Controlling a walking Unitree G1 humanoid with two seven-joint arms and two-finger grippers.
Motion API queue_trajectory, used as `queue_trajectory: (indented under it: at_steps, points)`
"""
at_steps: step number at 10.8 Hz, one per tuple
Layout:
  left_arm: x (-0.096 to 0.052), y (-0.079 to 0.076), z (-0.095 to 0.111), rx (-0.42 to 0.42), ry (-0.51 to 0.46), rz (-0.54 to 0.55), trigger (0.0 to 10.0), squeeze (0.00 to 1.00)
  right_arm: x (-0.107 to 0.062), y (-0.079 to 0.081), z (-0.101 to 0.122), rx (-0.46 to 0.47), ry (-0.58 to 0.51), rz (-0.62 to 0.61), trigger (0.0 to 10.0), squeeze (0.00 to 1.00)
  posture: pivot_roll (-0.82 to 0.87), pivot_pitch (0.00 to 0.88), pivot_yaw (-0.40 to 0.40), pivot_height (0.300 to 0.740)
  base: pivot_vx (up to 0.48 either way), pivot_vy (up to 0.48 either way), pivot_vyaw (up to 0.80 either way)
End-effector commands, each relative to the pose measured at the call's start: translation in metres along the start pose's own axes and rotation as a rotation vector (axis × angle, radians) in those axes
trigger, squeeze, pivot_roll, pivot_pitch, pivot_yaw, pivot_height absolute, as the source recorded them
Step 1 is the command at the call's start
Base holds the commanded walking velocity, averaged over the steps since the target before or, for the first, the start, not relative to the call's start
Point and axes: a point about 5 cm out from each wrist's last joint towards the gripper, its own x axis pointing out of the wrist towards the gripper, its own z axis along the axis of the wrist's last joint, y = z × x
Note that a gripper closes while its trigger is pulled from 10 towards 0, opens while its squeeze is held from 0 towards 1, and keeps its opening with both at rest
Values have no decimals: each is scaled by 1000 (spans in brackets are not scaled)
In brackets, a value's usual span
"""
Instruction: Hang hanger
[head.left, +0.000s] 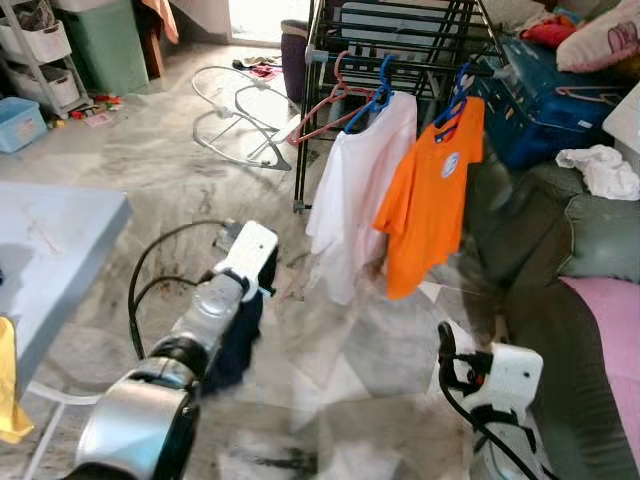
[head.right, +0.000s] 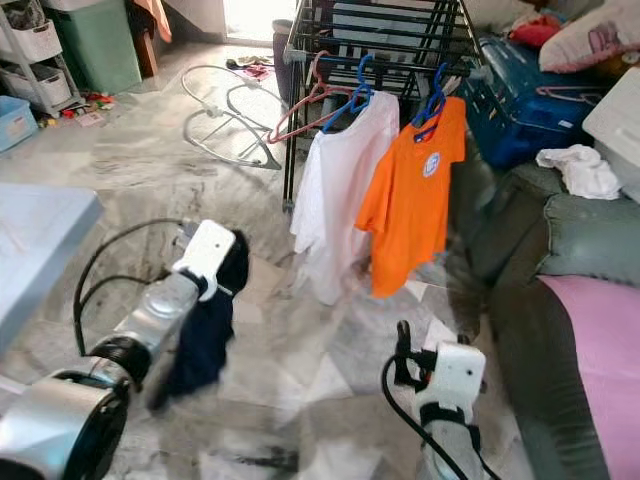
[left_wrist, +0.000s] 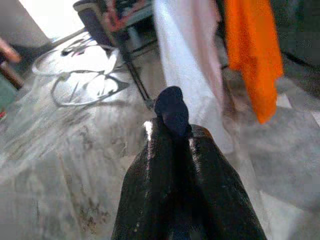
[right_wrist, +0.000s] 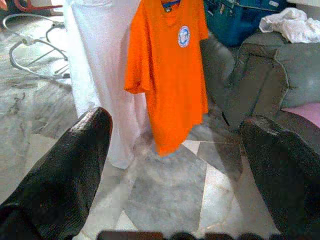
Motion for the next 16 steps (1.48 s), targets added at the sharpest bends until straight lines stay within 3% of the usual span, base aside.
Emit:
queue_trajectory:
  at_steps: [1,3,4,5,6,7,8,10,11,12,14,15,16]
  points:
    - [-4,-14,-10,12,15,-56,10000,0,0,0,0,-10,4,8,10000,0,-55,0,-75,740,0,0,0]
    - [-20,-37,-38,-105,42,-20,10000,0,-4,6,7,-7,-28,19,10000,0,-62,0,-57,740,0,0,0]
    - [-23,-33,-45,-201,73,89,10000,0,-7,5,15,-31,-54,47,10000,0,-59,0,-31,740,0,0,0]
    - [-24,-28,-46,-225,85,131,10000,0,-8,3,20,-31,-68,57,10000,0,-53,0,-31,740,0,0,0]
    - [-24,-10,-47,-265,100,209,10000,0,-12,-6,30,-11,-92,34,10000,0,-36,0,-43,740,0,0,0]
    - [-20,-12,-37,-173,55,48,10000,0,-18,-12,39,-35,-101,61,10000,0,-26,0,-61,740,0,0,0]
    - [-21,-3,-31,-99,34,-76,10000,0,-23,-14,47,-108,-114,108,10000,0,-38,0,-55,740,0,0,0]
    - [-24,30,-31,-74,75,28,10000,0,-35,-19,56,-118,-117,108,10000,0,-48,0,-37,740,0,0,0]
    - [-24,31,-31,-164,56,127,10000,0,-41,-14,51,-69,-96,82,10000,0,-59,0,-14,740,0,0,0]
    - [-28,15,-37,-210,25,149,10000,0,-42,-2,45,-104,-104,106,10000,0,-61,0,-9,740,0,0,0]
    - [-31,-13,-41,-311,-4,82,10000,0,-34,10,45,-71,-115,92,10000,0,-48,0,-26,740,0,0,0]
    - [-31,-23,-33,-268,-66,23,10000,0,-23,22,48,-61,-123,117,10000,0,-42,0,-50,740,0,0,0]
    - [-29,-20,-31,-268,-58,35,10000,0,-18,28,51,-98,-134,163,10000,0,-49,0,-43,740,0,0,0]
